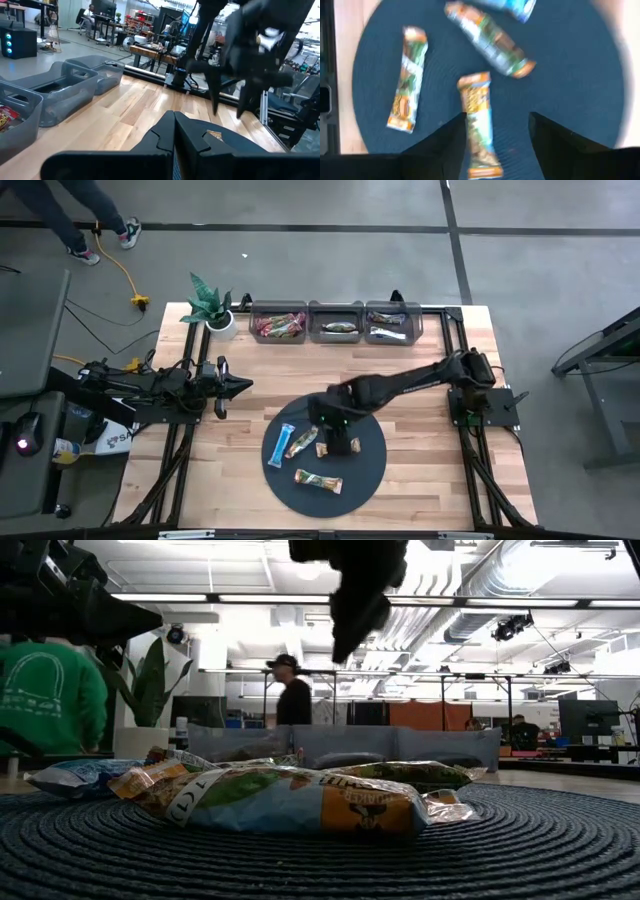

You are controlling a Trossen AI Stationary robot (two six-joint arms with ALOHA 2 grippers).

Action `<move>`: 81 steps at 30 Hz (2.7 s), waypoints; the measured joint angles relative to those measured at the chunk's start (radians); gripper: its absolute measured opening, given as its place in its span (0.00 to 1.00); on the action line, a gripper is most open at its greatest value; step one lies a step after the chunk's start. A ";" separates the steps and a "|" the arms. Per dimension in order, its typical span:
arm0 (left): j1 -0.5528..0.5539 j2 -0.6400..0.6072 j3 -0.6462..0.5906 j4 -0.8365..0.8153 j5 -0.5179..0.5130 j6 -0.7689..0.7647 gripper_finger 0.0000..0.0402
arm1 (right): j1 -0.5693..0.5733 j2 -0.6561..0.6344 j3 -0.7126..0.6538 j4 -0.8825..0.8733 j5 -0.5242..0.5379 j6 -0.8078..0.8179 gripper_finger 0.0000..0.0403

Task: Pick and place Granola Bars by type
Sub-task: Put the yellow granola bar into the middle black bin

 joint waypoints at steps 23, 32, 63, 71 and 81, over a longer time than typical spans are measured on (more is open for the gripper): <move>0.000 0.000 0.000 0.000 0.000 0.000 0.00 | 0.131 0.000 -0.188 0.199 -0.001 0.145 0.61; 0.000 0.000 0.000 0.000 0.000 0.000 0.00 | 0.136 0.000 -0.188 0.212 0.034 0.171 0.62; 0.000 0.000 0.000 0.000 0.000 0.000 0.00 | 0.130 0.087 -0.186 0.235 0.071 0.158 0.62; 0.000 0.000 0.000 0.000 0.001 0.000 0.00 | 0.112 0.098 -0.186 0.244 0.084 0.150 0.62; 0.000 0.000 0.000 0.000 0.000 0.000 0.00 | 0.110 0.119 -0.188 0.252 0.039 0.146 0.62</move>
